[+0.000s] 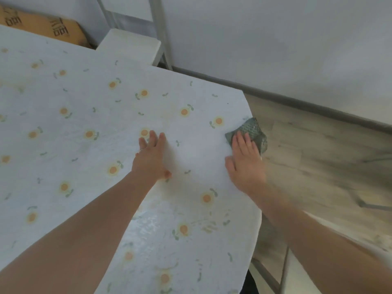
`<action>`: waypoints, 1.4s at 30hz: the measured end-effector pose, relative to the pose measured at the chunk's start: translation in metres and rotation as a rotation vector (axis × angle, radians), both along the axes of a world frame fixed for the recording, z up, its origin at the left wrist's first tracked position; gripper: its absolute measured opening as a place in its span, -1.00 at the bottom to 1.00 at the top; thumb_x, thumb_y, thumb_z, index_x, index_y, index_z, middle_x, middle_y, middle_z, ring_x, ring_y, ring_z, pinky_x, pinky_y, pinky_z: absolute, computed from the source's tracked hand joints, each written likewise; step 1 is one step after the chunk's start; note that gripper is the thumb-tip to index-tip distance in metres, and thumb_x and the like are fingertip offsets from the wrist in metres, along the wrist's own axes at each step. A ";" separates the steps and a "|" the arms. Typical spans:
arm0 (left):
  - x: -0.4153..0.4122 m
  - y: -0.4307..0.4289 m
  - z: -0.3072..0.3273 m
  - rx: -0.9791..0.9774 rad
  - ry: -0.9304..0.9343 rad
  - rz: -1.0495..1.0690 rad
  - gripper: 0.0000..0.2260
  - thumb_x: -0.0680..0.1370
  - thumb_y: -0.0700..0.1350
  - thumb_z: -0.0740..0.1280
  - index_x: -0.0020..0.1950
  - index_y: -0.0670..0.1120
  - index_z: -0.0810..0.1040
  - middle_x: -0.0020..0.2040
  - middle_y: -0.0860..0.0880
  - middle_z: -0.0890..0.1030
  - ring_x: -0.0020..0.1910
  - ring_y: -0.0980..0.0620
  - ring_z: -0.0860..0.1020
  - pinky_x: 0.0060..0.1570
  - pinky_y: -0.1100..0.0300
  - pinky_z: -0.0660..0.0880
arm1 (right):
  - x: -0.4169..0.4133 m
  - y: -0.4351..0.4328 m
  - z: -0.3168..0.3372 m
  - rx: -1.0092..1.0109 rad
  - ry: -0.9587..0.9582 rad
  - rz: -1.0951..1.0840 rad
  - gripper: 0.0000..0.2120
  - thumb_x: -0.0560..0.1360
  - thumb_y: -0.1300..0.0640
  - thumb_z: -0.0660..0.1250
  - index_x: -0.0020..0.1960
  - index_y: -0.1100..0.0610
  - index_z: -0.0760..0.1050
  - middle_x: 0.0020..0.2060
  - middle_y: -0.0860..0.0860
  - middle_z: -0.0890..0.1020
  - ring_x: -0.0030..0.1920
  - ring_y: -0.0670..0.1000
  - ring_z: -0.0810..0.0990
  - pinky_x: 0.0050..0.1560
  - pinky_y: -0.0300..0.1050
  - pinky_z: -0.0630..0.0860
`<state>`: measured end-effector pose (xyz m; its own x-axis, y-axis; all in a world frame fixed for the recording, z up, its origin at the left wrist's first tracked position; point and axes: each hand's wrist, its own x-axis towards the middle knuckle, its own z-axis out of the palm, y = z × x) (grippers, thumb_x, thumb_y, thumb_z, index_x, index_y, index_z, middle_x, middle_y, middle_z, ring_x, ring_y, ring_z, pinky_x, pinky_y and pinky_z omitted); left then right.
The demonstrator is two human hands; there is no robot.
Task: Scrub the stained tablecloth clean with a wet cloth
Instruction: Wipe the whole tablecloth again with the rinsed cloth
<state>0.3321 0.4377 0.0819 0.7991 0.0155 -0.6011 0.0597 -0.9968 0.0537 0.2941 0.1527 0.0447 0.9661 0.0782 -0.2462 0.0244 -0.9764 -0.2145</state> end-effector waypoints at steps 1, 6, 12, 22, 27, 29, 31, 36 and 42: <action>0.001 0.001 0.000 0.000 -0.003 -0.013 0.14 0.43 0.04 0.60 0.67 0.00 -0.23 0.67 -0.04 -0.27 0.65 -0.28 -0.20 0.46 -0.25 0.36 | -0.029 0.018 0.001 0.021 -0.002 -0.005 -0.29 0.59 -0.12 -0.17 0.64 0.22 -0.10 0.63 0.08 -0.09 0.62 0.06 -0.21 0.60 0.05 -0.17; -0.034 0.028 0.006 0.006 0.003 -0.270 0.06 0.51 0.13 0.50 0.67 0.02 -0.26 0.66 -0.03 -0.30 0.66 -0.22 -0.21 0.46 -0.18 0.39 | -0.187 0.113 0.017 0.148 0.097 0.491 -0.30 0.62 -0.18 0.00 0.63 0.20 0.06 0.62 0.10 0.05 0.62 0.13 -0.08 0.60 0.14 -0.03; -0.117 0.092 0.027 0.081 0.104 -0.349 0.16 0.49 0.08 0.54 0.65 0.04 -0.40 0.64 -0.01 -0.40 0.65 -0.17 -0.26 0.48 -0.07 0.39 | -0.107 0.090 -0.001 0.122 -0.154 0.517 -0.60 0.62 -0.03 0.09 0.23 0.08 0.62 0.28 0.01 0.59 0.30 0.14 0.52 0.28 0.15 0.49; -0.130 0.100 0.021 0.037 0.048 -0.272 0.02 0.58 -0.18 0.44 0.66 0.05 -0.34 0.64 0.00 -0.40 0.65 -0.19 -0.26 0.48 -0.06 0.39 | -0.064 0.140 -0.010 0.032 -0.147 -0.069 -0.45 0.70 0.04 0.04 0.61 0.25 0.07 0.61 0.14 0.11 0.61 0.17 -0.02 0.59 0.10 -0.07; -0.129 0.106 0.016 0.020 0.070 -0.277 0.12 0.50 -0.03 0.55 0.67 0.07 -0.33 0.64 0.01 -0.40 0.65 -0.19 -0.29 0.47 -0.07 0.40 | -0.170 0.178 0.004 0.113 -0.042 0.775 -0.47 0.70 -0.10 -0.01 0.56 0.14 0.27 0.57 0.03 0.25 0.61 0.10 0.09 0.58 0.10 0.09; -0.129 0.106 0.013 0.025 0.073 -0.266 0.14 0.50 -0.03 0.55 0.66 0.07 -0.36 0.63 0.01 -0.42 0.65 -0.19 -0.30 0.49 -0.06 0.38 | -0.136 0.152 0.009 0.073 -0.095 0.861 -0.54 0.67 -0.04 0.14 0.50 0.13 0.38 0.51 0.04 0.37 0.55 0.11 0.25 0.51 0.10 0.25; -0.129 0.104 0.007 0.073 0.067 -0.278 0.17 0.49 0.00 0.55 0.64 0.04 -0.41 0.63 -0.03 -0.44 0.64 -0.23 -0.29 0.54 -0.07 0.30 | -0.072 0.130 0.009 -0.109 -0.158 0.791 -0.62 0.63 0.08 0.21 0.40 0.18 0.45 0.40 0.13 0.45 0.44 0.22 0.35 0.40 0.21 0.34; -0.128 0.102 -0.006 0.093 0.046 -0.259 0.24 0.45 -0.01 0.59 0.61 0.04 -0.46 0.62 -0.04 -0.46 0.64 -0.27 -0.27 0.59 -0.09 0.20 | 0.023 0.132 0.005 -0.010 -0.048 0.157 -0.41 0.69 -0.09 -0.15 0.62 0.19 0.05 0.62 0.07 0.09 0.61 0.13 -0.02 0.59 0.09 0.00; -0.128 0.105 0.001 0.017 0.056 -0.228 0.21 0.45 -0.02 0.59 0.64 0.06 -0.40 0.62 -0.01 -0.45 0.64 -0.25 -0.31 0.61 -0.13 0.13 | -0.131 0.193 0.013 0.134 0.053 0.615 -0.35 0.63 -0.12 -0.02 0.62 0.17 0.03 0.62 0.09 0.08 0.62 0.13 -0.07 0.59 0.18 -0.04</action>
